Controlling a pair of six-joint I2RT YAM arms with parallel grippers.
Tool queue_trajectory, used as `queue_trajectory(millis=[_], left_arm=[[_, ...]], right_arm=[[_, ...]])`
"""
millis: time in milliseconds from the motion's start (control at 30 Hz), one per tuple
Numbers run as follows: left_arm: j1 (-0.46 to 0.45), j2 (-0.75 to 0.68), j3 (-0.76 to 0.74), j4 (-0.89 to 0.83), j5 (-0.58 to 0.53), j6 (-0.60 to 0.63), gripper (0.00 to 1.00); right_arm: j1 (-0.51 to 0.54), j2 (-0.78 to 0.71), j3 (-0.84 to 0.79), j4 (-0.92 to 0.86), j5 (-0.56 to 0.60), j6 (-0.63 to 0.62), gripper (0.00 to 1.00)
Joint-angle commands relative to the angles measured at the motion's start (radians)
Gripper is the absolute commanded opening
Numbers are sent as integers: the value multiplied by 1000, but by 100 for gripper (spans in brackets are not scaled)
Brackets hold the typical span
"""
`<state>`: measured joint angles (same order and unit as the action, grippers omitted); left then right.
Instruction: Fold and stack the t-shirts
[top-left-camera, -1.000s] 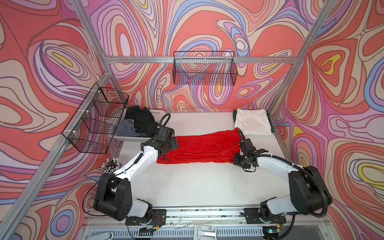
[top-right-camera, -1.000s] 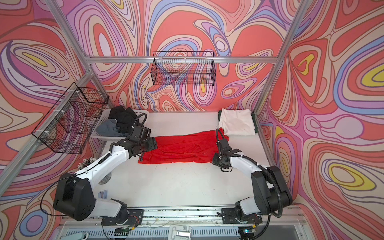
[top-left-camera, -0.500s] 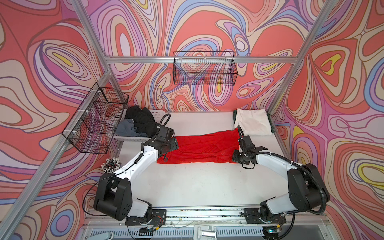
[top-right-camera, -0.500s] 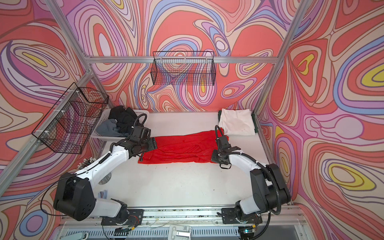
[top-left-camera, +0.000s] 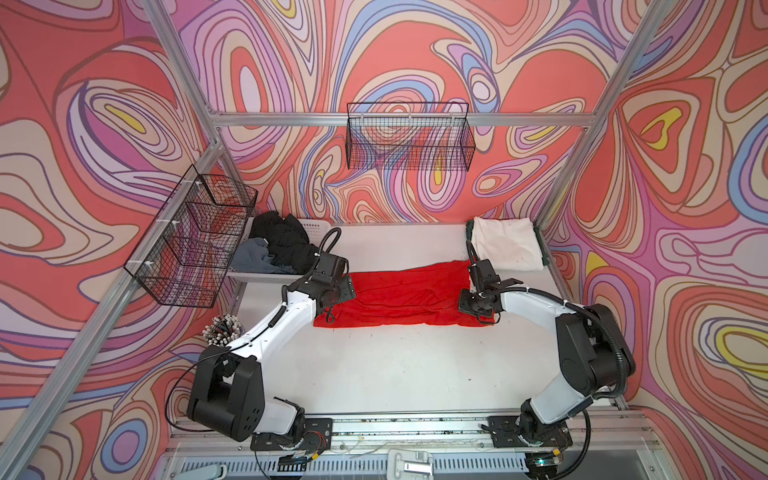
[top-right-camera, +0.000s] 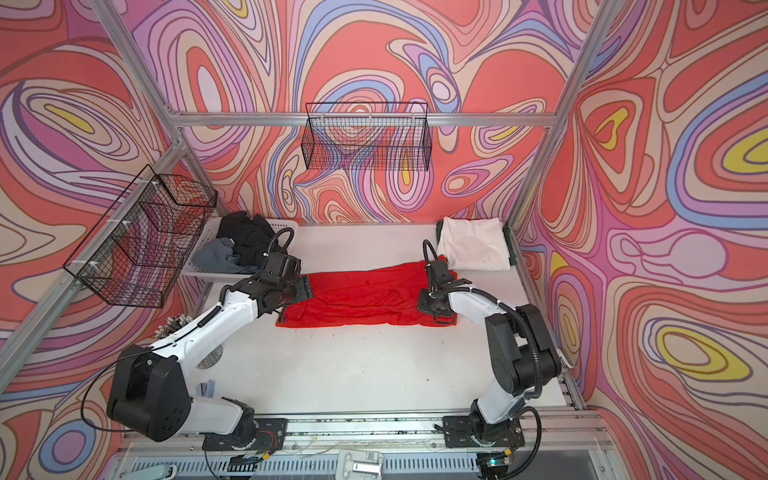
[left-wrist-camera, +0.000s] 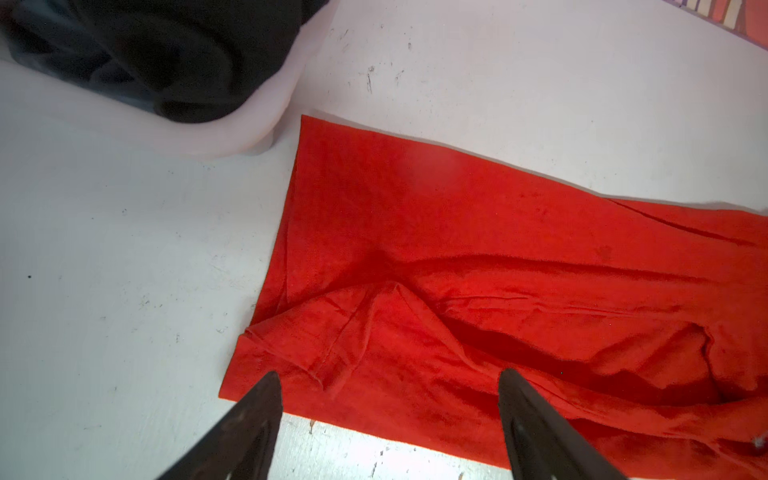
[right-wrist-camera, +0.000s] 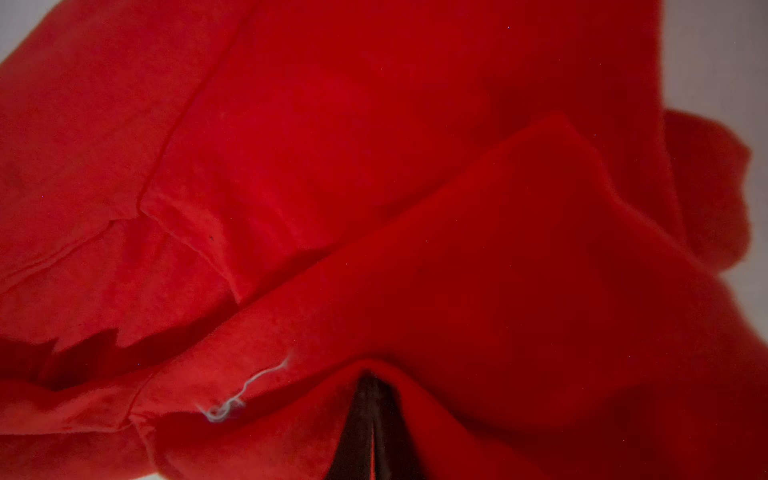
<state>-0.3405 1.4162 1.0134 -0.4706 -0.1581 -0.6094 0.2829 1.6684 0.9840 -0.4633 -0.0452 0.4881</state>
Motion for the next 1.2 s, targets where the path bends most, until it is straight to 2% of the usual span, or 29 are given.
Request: queue_trajectory(millis=[0,267,367,400,467,567,700,800,900,1000,1167], left_arm=[[-1,7,-11,-25,-24,13,82],[0,15,-9,-28,-34,22,82],[0,8,-11,-34,-24,26,83],[0,2,-12,-34,-18,31,83],[0,-18,-21,-36,-4,42,84],[-3,-59,-42,-41,23,61,85],[-5,-77,-101,-34,30,68,85],[-5,-11,-107,-43,51,59,84],[-5,80,-86,-59,44,37,79],[-1,153,-61,-51,28,20,74],[29,230,-33,-18,33,-5,69]], right_arm=[[4,33,43,7,-6,-30,0],[2,159,176,33,38,-47,0],[-14,176,244,-19,63,-62,0],[-19,157,248,-33,76,-64,5],[-41,100,236,-65,93,-65,30],[-56,-19,198,-129,128,-68,51],[-56,-135,115,-217,81,-60,52],[-56,-216,10,-239,-17,-47,53],[-56,-271,-87,-227,-78,-19,54],[-56,-283,-179,-183,-134,-4,55],[-56,-257,-258,-88,-150,15,55]])
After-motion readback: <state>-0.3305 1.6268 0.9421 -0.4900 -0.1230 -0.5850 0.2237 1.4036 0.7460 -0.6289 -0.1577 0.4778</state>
